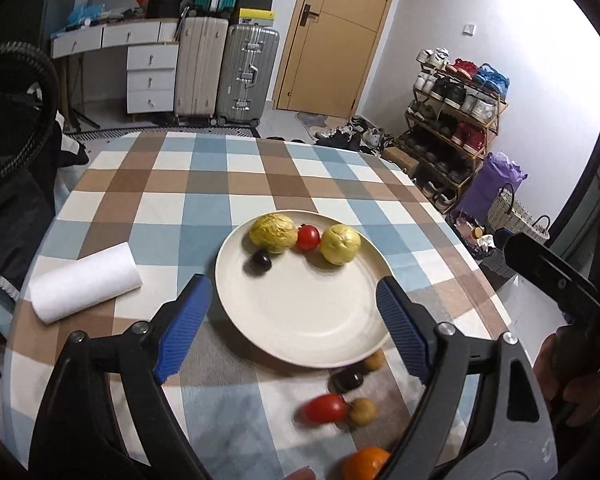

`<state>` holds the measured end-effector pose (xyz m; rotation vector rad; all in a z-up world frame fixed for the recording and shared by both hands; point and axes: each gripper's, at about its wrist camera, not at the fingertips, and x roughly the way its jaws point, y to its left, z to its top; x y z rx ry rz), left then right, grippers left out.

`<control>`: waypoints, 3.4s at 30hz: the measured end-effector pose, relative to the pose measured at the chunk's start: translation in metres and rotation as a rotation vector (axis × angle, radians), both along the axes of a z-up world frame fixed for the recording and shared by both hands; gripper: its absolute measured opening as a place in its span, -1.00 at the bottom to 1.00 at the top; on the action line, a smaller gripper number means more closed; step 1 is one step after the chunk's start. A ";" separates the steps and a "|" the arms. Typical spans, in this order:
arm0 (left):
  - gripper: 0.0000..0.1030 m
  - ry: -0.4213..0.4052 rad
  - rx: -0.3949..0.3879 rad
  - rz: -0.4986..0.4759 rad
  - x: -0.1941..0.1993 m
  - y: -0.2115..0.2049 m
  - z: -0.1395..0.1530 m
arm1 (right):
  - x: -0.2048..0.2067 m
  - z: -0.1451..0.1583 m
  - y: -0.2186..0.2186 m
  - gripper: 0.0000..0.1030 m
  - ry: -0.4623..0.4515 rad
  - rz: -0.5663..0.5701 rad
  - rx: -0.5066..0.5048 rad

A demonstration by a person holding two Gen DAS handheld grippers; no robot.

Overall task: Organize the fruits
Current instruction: 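Withdraw both tools from the plate toward the oranges, then grasp an orange with the right gripper while the left grasps the other orange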

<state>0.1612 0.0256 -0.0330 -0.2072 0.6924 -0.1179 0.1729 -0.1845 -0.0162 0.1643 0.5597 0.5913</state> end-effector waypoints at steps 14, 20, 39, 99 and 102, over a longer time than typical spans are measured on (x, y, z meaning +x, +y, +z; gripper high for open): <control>0.98 -0.053 0.089 0.022 -0.071 -0.025 0.014 | -0.077 -0.001 -0.022 0.99 -0.042 -0.047 0.011; 0.98 -0.034 0.083 0.016 -0.088 -0.030 0.001 | -0.096 -0.011 -0.028 0.99 -0.025 -0.052 0.001; 0.98 0.109 0.008 -0.053 -0.099 -0.027 -0.072 | -0.132 -0.080 -0.023 0.99 0.150 0.011 -0.039; 0.52 0.170 0.020 -0.276 -0.091 -0.067 -0.089 | -0.127 -0.111 -0.025 -0.22 0.195 0.008 -0.048; 0.24 0.177 0.019 -0.283 -0.088 -0.068 -0.091 | -0.128 -0.112 -0.026 -0.22 0.195 0.008 -0.050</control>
